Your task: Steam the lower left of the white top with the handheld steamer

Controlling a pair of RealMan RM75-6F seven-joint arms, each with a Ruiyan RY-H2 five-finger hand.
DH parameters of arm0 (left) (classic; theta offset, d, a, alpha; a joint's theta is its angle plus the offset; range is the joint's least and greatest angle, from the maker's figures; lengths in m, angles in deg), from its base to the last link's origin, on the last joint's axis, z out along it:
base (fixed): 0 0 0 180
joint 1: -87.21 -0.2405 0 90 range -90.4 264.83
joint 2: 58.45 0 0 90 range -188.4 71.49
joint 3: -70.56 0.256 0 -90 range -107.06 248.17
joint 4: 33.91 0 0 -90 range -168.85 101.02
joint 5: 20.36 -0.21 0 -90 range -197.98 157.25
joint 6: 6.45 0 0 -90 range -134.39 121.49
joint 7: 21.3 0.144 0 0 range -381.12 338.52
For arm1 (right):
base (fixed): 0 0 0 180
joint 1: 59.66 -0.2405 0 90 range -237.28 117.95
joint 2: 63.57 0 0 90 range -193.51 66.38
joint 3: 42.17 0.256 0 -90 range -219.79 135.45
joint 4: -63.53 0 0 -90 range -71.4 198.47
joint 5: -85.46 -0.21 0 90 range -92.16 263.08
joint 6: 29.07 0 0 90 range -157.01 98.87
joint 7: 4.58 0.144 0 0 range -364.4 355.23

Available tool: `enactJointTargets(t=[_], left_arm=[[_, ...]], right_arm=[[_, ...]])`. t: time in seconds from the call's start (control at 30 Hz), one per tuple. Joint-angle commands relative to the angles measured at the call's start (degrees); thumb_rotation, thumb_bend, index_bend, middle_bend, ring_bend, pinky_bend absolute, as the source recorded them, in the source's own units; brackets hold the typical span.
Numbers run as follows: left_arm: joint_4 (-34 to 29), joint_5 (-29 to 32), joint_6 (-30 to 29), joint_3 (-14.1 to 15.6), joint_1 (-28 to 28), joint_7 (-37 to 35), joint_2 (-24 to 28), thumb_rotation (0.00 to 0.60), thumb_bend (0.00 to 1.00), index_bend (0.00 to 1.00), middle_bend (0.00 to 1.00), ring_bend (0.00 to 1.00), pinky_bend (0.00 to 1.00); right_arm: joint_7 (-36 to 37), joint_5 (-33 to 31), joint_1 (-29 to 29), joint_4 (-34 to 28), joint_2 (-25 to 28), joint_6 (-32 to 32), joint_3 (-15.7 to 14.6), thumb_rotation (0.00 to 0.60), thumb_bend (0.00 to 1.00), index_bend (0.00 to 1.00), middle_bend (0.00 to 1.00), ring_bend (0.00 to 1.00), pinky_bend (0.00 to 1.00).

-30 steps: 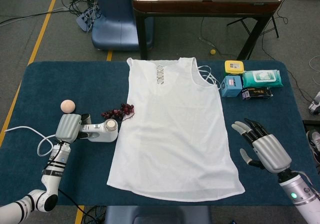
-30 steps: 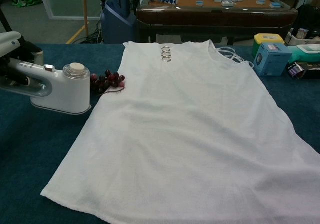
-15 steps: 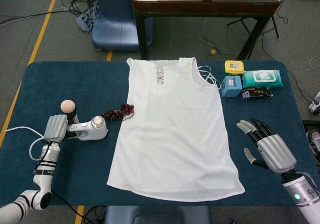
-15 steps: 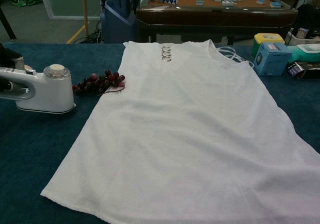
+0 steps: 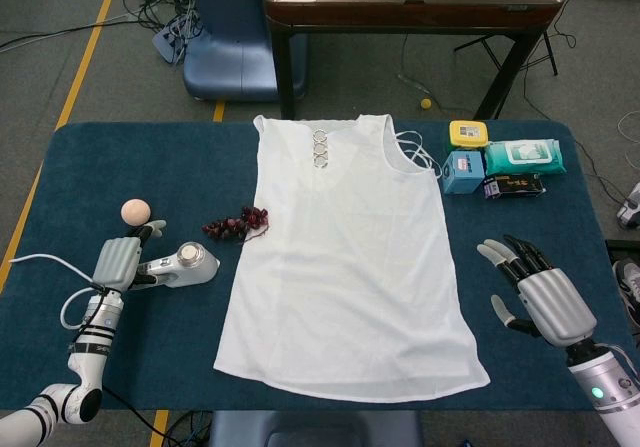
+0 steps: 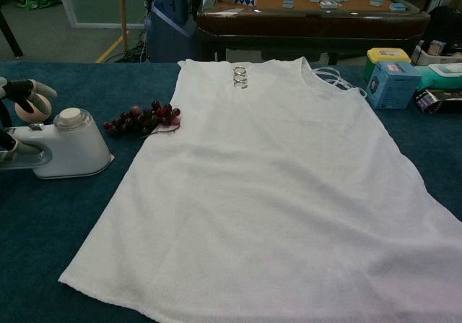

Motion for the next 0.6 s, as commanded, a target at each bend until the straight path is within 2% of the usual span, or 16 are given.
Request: enactJointTargets(t=[0.03, 0.1, 0.23, 0.47, 0.6], left_arm=[[-1.9, 1.2, -0.2, -0.4, -0.4, 3.5, 1.0, 0.6, 0.04, 0.04, 0.14, 0.12, 0.29], [-3.4, 2.2, 0.3, -0.4, -0.6, 6.0, 1.8, 0.6, 0.02, 0.0, 0.09, 0.07, 0.23], [-7.8, 4.4, 1.2, -0.6, -1.1, 10.6, 4.4, 0.6, 0.0, 0.0, 0.04, 0.02, 0.17], [-16.2, 8.9, 0.9, -1.1, -2.3, 18.4, 9.1, 0.6, 0.0, 0.0, 0.04, 0.02, 0.15], [-20.6, 9.0, -3.4, -1.5, -4.2, 19.8, 11.1, 0.6, 0.0, 0.0, 0.04, 0.04, 0.16]], right_arm=[[0.3, 0.0, 0.1, 0.3, -0.1, -0.1, 0.1, 0.6, 0.49, 0.03, 0.12, 0.03, 0.08], [0.5, 0.0, 0.2, 0.5, -0.2, -0.1, 0.2, 0.6, 0.49, 0.03, 0.12, 0.03, 0.08], [1.0, 0.0, 0.3, 1.0, -0.3, -0.2, 0.4, 0.6, 0.49, 0.03, 0.12, 0.03, 0.08], [1.8, -0.5, 0.5, 2.2, -0.6, -0.2, 0.8, 0.6, 0.49, 0.03, 0.12, 0.03, 0.08], [1.2, -1.8, 0.9, 3.4, -1.0, -0.9, 0.9, 0.6, 0.49, 0.03, 0.12, 0.03, 0.08]])
